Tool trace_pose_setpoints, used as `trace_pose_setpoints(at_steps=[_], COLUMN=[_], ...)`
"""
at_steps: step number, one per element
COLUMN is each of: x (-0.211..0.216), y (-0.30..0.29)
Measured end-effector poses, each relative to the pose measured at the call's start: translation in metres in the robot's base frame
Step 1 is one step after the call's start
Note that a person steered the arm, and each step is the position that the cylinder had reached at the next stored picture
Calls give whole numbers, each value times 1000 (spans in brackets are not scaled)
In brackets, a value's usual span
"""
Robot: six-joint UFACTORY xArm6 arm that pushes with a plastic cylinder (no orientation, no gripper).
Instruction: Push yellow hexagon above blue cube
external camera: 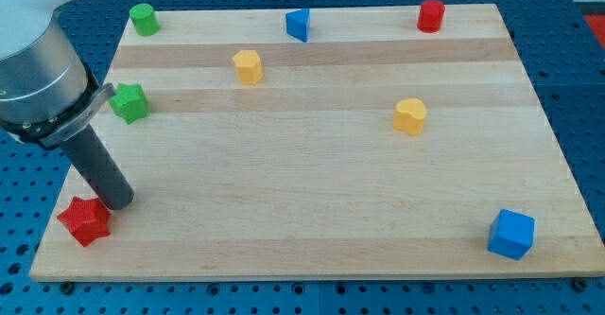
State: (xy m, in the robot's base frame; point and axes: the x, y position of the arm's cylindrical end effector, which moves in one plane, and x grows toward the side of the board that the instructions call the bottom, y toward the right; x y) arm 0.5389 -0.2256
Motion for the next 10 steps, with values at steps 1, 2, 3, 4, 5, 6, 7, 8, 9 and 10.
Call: trace_pose_setpoints(at_steps=[1, 2, 3, 4, 5, 6, 7, 8, 9, 10], x=[-8, -36, -53, -55, -66, -111, -157, -193, -211, -206], y=[25, 81, 95, 97, 84, 80, 75, 72, 84, 120])
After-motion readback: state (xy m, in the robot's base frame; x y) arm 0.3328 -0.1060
